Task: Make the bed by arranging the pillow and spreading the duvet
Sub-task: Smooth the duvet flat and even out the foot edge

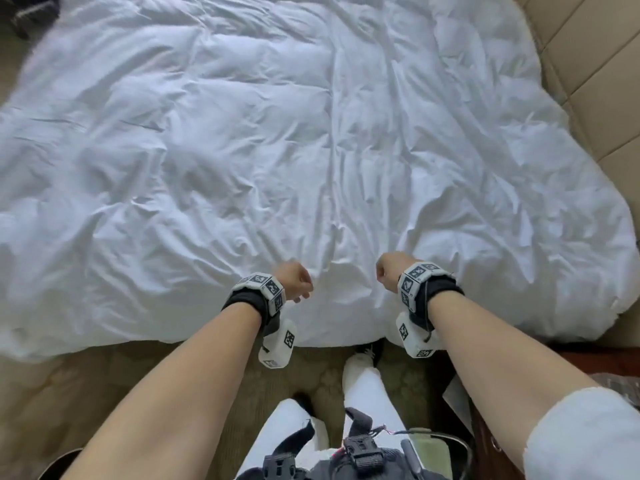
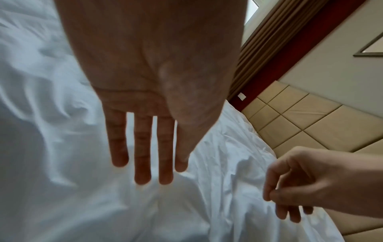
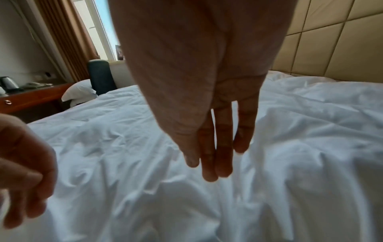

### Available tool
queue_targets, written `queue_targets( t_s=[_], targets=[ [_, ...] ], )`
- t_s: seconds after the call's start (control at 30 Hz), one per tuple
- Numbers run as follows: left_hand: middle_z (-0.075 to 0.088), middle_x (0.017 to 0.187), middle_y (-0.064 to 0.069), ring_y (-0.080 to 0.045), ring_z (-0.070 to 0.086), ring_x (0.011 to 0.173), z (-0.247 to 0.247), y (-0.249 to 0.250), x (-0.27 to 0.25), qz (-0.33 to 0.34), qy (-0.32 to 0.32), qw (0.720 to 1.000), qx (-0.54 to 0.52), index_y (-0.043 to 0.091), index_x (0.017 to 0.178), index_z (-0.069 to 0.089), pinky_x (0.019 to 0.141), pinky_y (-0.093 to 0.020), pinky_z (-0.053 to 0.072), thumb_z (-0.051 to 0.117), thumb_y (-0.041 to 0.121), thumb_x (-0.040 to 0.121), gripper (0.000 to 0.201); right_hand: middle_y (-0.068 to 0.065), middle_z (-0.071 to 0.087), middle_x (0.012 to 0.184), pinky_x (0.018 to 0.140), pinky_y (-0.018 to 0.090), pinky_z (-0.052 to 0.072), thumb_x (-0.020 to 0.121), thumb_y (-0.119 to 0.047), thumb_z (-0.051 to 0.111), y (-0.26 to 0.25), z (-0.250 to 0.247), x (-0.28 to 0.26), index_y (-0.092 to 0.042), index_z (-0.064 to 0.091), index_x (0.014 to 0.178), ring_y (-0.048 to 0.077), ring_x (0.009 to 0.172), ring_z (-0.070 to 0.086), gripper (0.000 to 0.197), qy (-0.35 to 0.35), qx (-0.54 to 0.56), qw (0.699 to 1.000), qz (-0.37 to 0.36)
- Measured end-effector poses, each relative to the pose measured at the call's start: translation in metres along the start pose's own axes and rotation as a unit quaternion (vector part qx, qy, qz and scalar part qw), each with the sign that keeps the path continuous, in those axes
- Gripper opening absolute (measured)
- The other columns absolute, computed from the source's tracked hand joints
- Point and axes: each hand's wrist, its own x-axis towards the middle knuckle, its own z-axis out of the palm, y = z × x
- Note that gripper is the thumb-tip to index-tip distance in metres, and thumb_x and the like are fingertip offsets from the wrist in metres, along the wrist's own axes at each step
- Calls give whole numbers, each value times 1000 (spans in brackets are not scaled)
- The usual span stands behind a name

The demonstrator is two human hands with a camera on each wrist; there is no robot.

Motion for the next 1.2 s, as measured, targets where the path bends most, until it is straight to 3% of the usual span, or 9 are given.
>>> queue_targets(
  t_s=[0.1, 0.2, 0.33, 0.47, 0.67, 0.8, 0.9, 1.07, 1.2],
  targets=[
    [73, 87, -5, -17, 68, 68, -25, -15, -35, -47, -6, 999, 6, 1, 104, 70, 49, -19, 46, 54, 15, 94, 23, 9, 74, 96, 84, 37, 57, 88, -12, 57, -30, -17, -20, -12, 73, 97, 29, 89, 70, 18, -3, 21, 1000, -16],
    [75, 92, -9, -15, 66, 63, -59, -28, -67, -71, 18, 997, 13, -1, 104, 69, 43, -17, 44, 53, 12, 95, 23, 9, 72, 95, 84, 36, 58, 91, -16, 57, -63, -44, -40, -12, 73, 98, 29, 89, 70, 17, 10, 47, 998, -38],
    [75, 92, -8, -19, 68, 69, -108, -39, -98, -80, 60, 995, 11, 2, 104, 70, 48, -21, 47, 52, 12, 95, 22, 10, 74, 96, 84, 38, 59, 90, -14, 56, -104, -81, -46, -13, 71, 95, 28, 88, 71, 16, 25, 49, 997, -59],
    [76, 97, -11, -20, 68, 70, -157, -74, -118, -86, 105, 991, 2, 2, 102, 71, 43, -15, 45, 51, 10, 94, 23, 13, 74, 94, 82, 41, 60, 90, -11, 54, -167, -115, -27, -8, 72, 95, 30, 88, 72, 19, 22, 31, 995, -93],
    [76, 92, -8, -20, 69, 70, -241, -175, -155, -163, 137, 977, -21, 5, 99, 70, 54, -21, 50, 50, 11, 94, 22, 14, 76, 90, 79, 44, 62, 87, -9, 53, -304, -159, 28, -5, 73, 92, 29, 83, 74, 20, 28, -5, 986, -165],
    [72, 83, -5, -15, 65, 59, -311, -246, -194, -220, 174, 959, -43, 10, 90, 68, 44, -17, 43, 51, 10, 92, 18, 13, 76, 93, 82, 42, 61, 89, -9, 56, -418, -187, 49, -4, 73, 94, 29, 86, 73, 19, 20, -32, 974, -223],
    [75, 86, -9, -16, 65, 57, -355, -294, -224, -246, 219, 942, -72, 8, 89, 68, 45, -17, 44, 50, 9, 92, 18, 13, 74, 100, 86, 40, 58, 92, -9, 55, -504, -208, 56, -1, 72, 100, 31, 93, 71, 21, 31, -76, 960, -267],
    [71, 81, -7, -10, 60, 48, -388, -371, -271, -295, 239, 918, -118, 12, 81, 63, 33, -9, 36, 47, 8, 92, 19, 14, 74, 100, 85, 41, 59, 86, -5, 54, -626, -224, 63, -5, 71, 100, 30, 91, 72, 23, 44, -142, 940, -306],
    [68, 79, -10, -3, 54, 34, -418, -432, -298, -308, 257, 904, -150, 10, 77, 60, 34, -10, 38, 45, 5, 93, 23, 14, 72, 108, 85, 38, 58, 90, -5, 55, -706, -227, 65, -4, 67, 110, 30, 99, 71, 23, 36, -171, 927, -331]
  ],
)
